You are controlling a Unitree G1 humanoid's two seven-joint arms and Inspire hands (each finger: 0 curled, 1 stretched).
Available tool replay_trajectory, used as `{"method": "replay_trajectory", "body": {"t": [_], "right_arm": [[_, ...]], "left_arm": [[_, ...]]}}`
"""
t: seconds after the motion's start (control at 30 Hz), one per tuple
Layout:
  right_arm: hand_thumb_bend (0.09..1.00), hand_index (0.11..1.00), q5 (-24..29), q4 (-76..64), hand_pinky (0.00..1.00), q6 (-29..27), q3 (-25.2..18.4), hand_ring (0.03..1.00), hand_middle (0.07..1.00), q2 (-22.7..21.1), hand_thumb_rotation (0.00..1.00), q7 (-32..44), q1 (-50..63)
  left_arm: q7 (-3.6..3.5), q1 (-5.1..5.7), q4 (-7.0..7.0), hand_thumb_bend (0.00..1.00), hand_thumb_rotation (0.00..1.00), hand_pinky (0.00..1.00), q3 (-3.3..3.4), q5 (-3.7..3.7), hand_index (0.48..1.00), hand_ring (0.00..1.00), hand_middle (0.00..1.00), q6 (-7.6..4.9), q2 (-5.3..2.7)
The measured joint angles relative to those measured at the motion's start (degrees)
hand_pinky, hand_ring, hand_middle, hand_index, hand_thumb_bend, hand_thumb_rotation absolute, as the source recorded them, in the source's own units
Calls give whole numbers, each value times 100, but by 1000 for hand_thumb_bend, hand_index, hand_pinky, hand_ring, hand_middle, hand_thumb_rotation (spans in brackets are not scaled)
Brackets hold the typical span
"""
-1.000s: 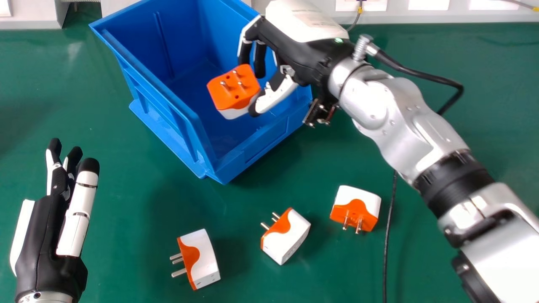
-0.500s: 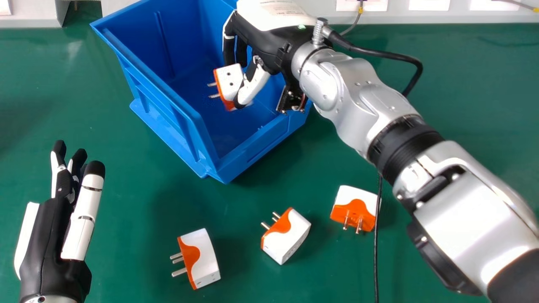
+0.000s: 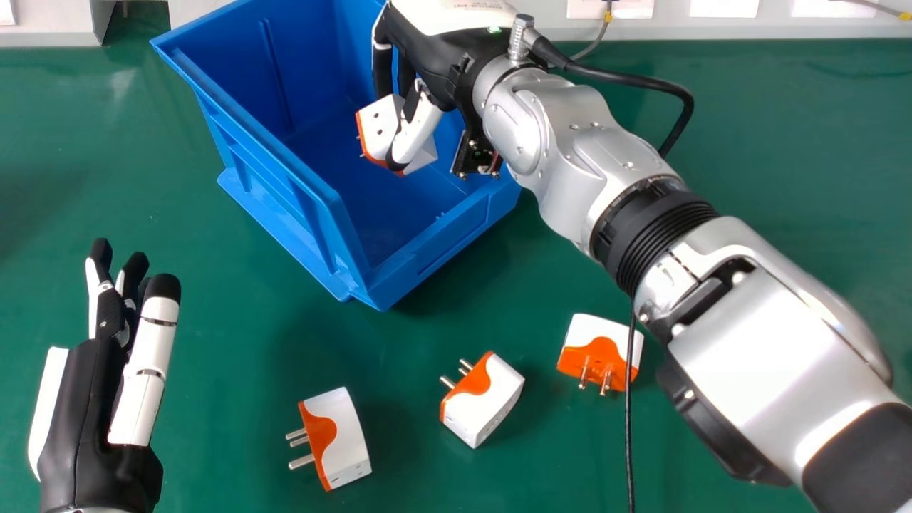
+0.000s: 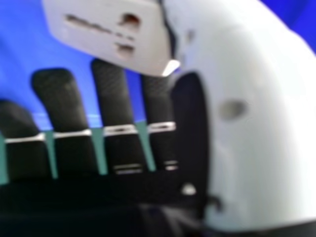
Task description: Pick all objects and put in blue box
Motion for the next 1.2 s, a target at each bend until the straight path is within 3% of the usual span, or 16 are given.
{"method": "replay_trajectory", "body": {"t": [0.07,0.13,0.5,0.63,0.83,1.0,1.03,1.2], "right_arm": [[484,506,12,0,323,1,0,471,630,22,4,-27,0],[480,504,13,2,347,-1,0,515,649,29,3,-83,0],[465,496,19,94,429,-27,11,647,704,58,0,-291,0],[465,496,-5,102,431,-93,53,649,706,110,0,-409,-5],[474,534,-25,103,367,-144,103,536,600,142,0,-658,-10],[476,542,-18,101,352,-272,99,512,578,110,0,-884,-10],[483,529,-18,101,306,-309,98,492,562,100,0,-919,-9],[493,513,-41,-157,310,-604,105,463,529,-149,0,-1381,94]], "left_arm": [[28,8,-35,399,785,949,-11,0,1000,1000,1000,9,-3],[33,11,-51,397,785,948,-21,-2,1000,1000,1000,10,-4],[49,32,-62,395,786,948,-53,-6,1000,1000,1000,10,-7],[63,40,-101,395,786,949,-63,-5,1000,1000,1000,11,-7],[98,37,-138,390,785,952,-85,3,1000,1000,1000,11,-6],[97,15,-138,389,784,953,-97,7,1000,1000,1000,12,-5],[98,13,-138,389,784,954,-98,7,1000,1000,1000,12,-5],[101,-32,-137,392,784,955,-114,11,1000,1000,1000,17,-3]]}}
